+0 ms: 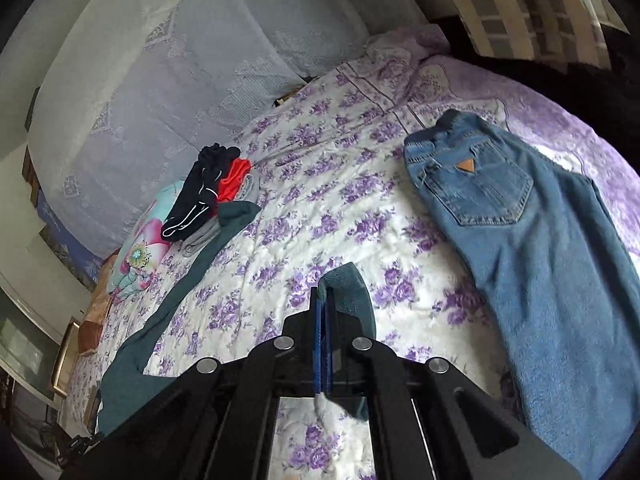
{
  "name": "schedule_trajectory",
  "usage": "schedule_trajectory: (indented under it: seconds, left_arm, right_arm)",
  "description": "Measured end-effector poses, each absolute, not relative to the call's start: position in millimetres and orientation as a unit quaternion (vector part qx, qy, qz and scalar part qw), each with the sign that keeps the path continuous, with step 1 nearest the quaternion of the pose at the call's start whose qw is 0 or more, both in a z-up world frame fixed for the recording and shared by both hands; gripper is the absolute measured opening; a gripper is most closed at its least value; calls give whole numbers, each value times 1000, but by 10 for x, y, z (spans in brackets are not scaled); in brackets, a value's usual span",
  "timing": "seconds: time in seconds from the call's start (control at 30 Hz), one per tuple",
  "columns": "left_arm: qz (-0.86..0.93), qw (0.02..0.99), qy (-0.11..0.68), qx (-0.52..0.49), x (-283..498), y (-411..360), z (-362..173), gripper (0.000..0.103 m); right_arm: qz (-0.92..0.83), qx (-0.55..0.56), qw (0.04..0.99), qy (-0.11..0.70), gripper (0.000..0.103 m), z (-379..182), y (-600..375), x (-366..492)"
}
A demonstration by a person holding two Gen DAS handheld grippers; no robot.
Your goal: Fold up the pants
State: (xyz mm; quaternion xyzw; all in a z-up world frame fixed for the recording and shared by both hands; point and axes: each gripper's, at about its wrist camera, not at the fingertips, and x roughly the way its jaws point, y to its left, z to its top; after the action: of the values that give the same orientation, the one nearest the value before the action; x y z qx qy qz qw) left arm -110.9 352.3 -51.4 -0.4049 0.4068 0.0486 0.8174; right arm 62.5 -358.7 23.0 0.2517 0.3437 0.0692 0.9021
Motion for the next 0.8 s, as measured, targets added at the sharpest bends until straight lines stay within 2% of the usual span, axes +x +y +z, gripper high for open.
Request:
schedule_trajectory:
  seconds: [0.03, 0.1, 0.23, 0.33, 0.47, 0.53, 0.57, 0.6, 0.67, 0.7, 0.73, 0.77, 0.8]
  left_arm:
    - [44, 817, 408, -406, -1068, 3546, -520, 11]
    - [37, 809, 406, -424, -994, 3624, -525, 8]
    - [43, 828, 370, -420, -987, 3786, -211, 7]
    - [40, 845, 371, -384, -955, 3822, 1, 7]
    - [51, 819, 432, -375, -946, 3887, -284, 7]
    - [62, 804, 458, -374, -963, 3883, -491, 12]
    - [62, 806, 459, -369, -977, 3870, -519, 12]
    - [64, 812, 455, -360, -1003, 3855, -484, 14]
    - [88, 824, 453, -328, -1060, 3830, -342, 32]
    - [111, 835, 441, -310, -1117, 3831, -240, 58]
    - [142, 847, 423, -290, -1180, 3832, -132, 73]
    - [168, 855, 410, -269, -1240, 3831, -46, 76]
    - [187, 863, 397, -252, -1280, 3831, 41, 77]
  right_arm:
    - [69, 254, 901, 345, 2, 205, -3602, 617]
    - [69, 262, 899, 344, 2, 195, -3647, 577]
    - [74, 263, 900, 340, 2, 274, -3691, 389]
    - [68, 244, 895, 368, 2, 148, -3685, 243]
    - [56, 260, 864, 427, 2, -337, -3761, -63]
    - [47, 251, 847, 467, 6, -582, -3794, -169]
    - [48, 259, 845, 465, 5, -629, -3823, -229]
    - [50, 272, 842, 463, 5, -625, -3862, -286]
    - [24, 272, 852, 447, 10, -472, -3925, -377]
    - [0, 257, 866, 428, 21, -357, -3948, -416]
    - [-25, 236, 879, 413, 28, -249, -3943, -435]
    - [-33, 218, 889, 400, 33, -169, -3919, -428]
    - [-24, 209, 895, 394, 33, -122, -3872, -397]
